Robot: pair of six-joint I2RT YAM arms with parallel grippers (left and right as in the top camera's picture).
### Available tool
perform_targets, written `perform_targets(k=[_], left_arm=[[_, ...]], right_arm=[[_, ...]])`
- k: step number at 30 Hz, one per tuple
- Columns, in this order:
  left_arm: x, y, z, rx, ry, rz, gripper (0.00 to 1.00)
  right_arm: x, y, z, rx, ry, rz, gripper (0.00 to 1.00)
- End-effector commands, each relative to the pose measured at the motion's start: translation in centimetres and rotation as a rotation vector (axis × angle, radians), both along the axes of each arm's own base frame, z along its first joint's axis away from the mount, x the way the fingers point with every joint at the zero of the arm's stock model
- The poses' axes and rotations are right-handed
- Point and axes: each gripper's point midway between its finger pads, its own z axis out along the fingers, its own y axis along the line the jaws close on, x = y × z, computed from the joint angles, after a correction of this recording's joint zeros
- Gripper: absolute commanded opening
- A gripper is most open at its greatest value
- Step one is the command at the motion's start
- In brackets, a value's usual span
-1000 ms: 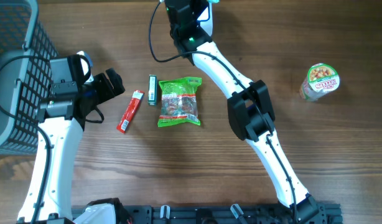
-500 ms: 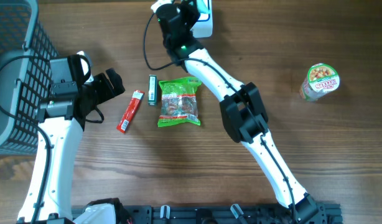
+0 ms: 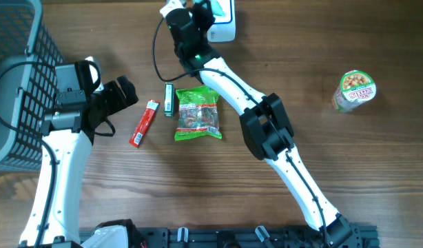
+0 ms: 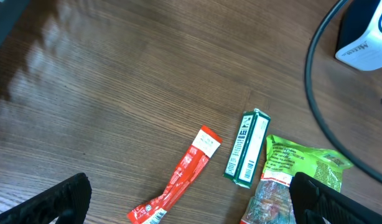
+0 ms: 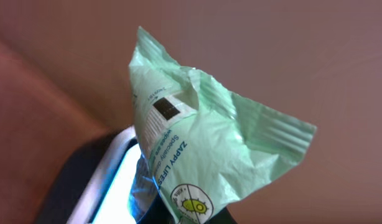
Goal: Scan the item barcode
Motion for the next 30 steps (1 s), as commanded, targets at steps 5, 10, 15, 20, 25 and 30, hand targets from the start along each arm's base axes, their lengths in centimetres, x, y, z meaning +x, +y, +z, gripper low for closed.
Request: perform_targets(k=[5,10,15,20,25,30], left_arm=[[0.3,-0.2,0.6,-0.003,-0.017,-0.008,1.0],[0.3,-0.2,0.6,-0.003,-0.017,-0.008,1.0],[0.3,-0.2,0.6,-0.003,-0.017,-0.008,1.0],[0.3,-0.2,0.6,-0.003,-0.017,-0.008,1.0],[0.3,-0.2,0.6,-0.003,-0.017,-0.008,1.0],[0.3,-0.2,0.6,-0.003,-0.017,-0.008,1.0]], right_arm=[[0.3,-1.4,3.6,-0.102,-0.108,-0.058,0.04],[0.8,-2.3,2.1,0.019,-0.095,-0.069,0.04],[1.3,-3.8,1.7,0.21,-0.149,-0.113,0.04],[1.4,-3.8,0.1,0.286,-0.119,-0.118,0.04],[1.3,-4.5,-2.6,0.287,-0.051,-0.141,0.04],[1.1,-4.2,-3.0,0.277,-0.036,-0.138,0.04]])
